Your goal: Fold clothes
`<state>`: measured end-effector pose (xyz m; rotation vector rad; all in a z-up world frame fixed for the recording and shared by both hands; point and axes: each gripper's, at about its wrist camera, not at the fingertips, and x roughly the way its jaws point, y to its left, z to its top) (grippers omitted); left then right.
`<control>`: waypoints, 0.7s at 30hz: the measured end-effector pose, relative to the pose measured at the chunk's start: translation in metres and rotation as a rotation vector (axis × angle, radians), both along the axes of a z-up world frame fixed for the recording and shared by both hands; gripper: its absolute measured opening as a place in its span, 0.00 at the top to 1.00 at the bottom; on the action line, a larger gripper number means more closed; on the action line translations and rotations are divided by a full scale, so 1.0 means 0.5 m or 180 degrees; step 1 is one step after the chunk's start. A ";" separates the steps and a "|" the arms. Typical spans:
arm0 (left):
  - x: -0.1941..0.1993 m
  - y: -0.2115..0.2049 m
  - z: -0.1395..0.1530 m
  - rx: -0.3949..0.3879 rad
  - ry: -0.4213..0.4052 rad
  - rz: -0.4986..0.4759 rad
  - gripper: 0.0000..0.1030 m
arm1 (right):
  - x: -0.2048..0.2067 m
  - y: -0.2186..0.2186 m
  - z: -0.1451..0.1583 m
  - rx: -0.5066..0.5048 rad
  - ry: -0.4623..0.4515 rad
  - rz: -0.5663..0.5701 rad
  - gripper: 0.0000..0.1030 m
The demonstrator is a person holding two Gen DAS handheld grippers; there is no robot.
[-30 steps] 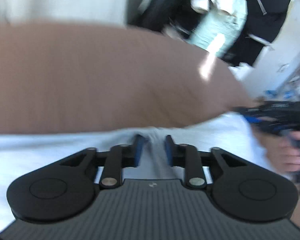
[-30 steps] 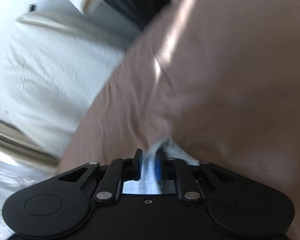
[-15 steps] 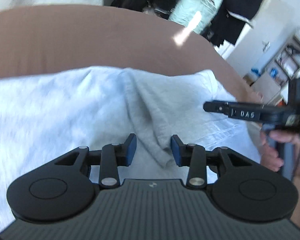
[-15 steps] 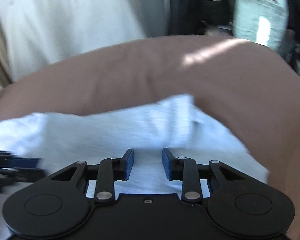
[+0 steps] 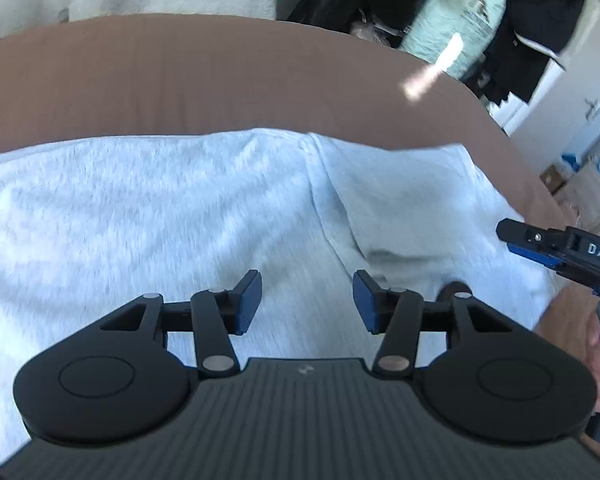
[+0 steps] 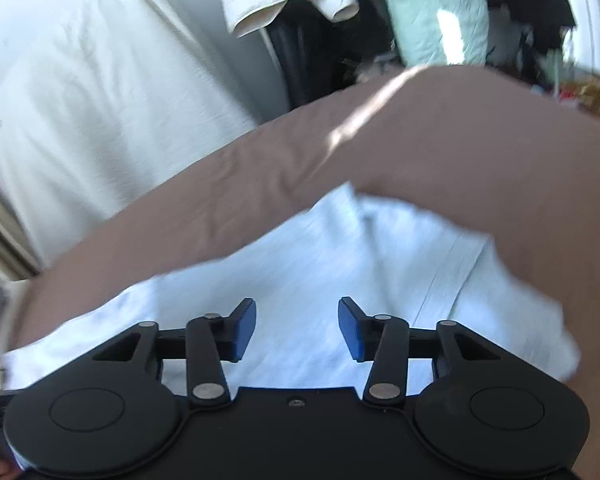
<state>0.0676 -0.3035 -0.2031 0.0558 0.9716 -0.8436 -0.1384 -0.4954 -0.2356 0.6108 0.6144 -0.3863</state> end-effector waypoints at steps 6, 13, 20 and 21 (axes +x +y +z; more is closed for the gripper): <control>-0.047 0.003 0.022 0.0033 -0.0165 -0.0215 0.48 | -0.031 0.019 0.004 0.0288 -0.0002 -0.0051 0.40; -0.115 -0.023 0.045 0.0125 -0.0307 -0.0555 0.40 | -0.126 -0.012 -0.019 0.0537 0.0315 -0.0610 0.39; -0.165 -0.049 0.038 0.0112 -0.0152 -0.0919 0.38 | -0.199 -0.021 -0.046 0.0782 0.0336 -0.0613 0.39; -0.168 -0.049 0.036 0.0053 -0.0089 -0.0974 0.38 | -0.202 -0.019 -0.050 0.0783 0.0334 -0.0581 0.39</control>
